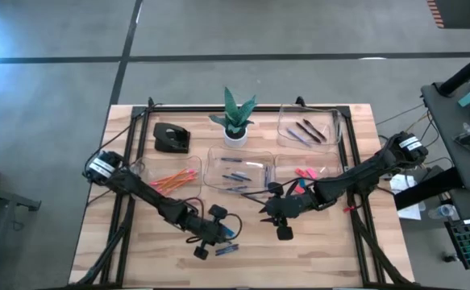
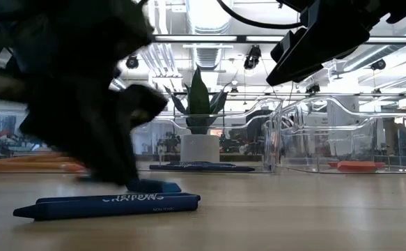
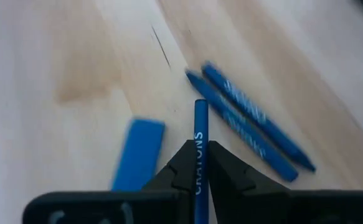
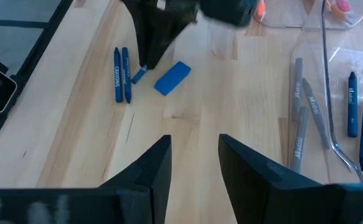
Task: Sort crayons/erasers/pens/pencils in bins
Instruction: Put the blue crayon into the middle transparent bin
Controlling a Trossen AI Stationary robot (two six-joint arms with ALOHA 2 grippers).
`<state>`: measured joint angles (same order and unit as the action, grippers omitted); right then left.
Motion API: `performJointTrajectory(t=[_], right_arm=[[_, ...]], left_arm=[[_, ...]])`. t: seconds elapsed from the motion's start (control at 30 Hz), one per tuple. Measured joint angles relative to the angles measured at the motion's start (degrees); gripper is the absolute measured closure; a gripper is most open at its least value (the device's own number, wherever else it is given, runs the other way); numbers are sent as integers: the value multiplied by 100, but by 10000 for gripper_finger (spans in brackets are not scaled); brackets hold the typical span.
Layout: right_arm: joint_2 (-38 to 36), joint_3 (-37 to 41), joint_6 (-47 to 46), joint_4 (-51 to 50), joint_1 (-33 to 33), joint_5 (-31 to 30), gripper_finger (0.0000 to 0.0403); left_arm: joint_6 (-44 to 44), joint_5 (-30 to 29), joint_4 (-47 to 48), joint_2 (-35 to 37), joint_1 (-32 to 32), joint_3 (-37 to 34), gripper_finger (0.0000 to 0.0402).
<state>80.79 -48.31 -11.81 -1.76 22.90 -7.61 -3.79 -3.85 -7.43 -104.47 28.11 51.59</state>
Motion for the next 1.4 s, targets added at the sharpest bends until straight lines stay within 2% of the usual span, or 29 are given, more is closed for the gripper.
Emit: performJointTrajectory(t=[0.23,0.5,0.7,0.9,1.0,1.17,1.4], right_arm=[[0,4,-13,-130,11,0,280],[-28,4,-13,-72,11,1,280],[-203,4,-14,-48,11,0,280],[-414,4,-5,-55,13,-1,280],[-464,4,0,-63,13,1,280],[-468,4,2,-98,13,-1,280],[-433,4,14,-98,13,-1,280]], left_arm=[[308,-470,-46,347,-18,180,390],[330,-1875,-14,751,-249,305,390],[729,-2705,-113,974,-692,361,390],[702,-2774,-142,993,-1374,372,390],[190,-2718,-52,928,-1778,313,390],[-870,-1891,54,899,-2460,332,390],[-1791,-836,468,884,-3106,330,391]])
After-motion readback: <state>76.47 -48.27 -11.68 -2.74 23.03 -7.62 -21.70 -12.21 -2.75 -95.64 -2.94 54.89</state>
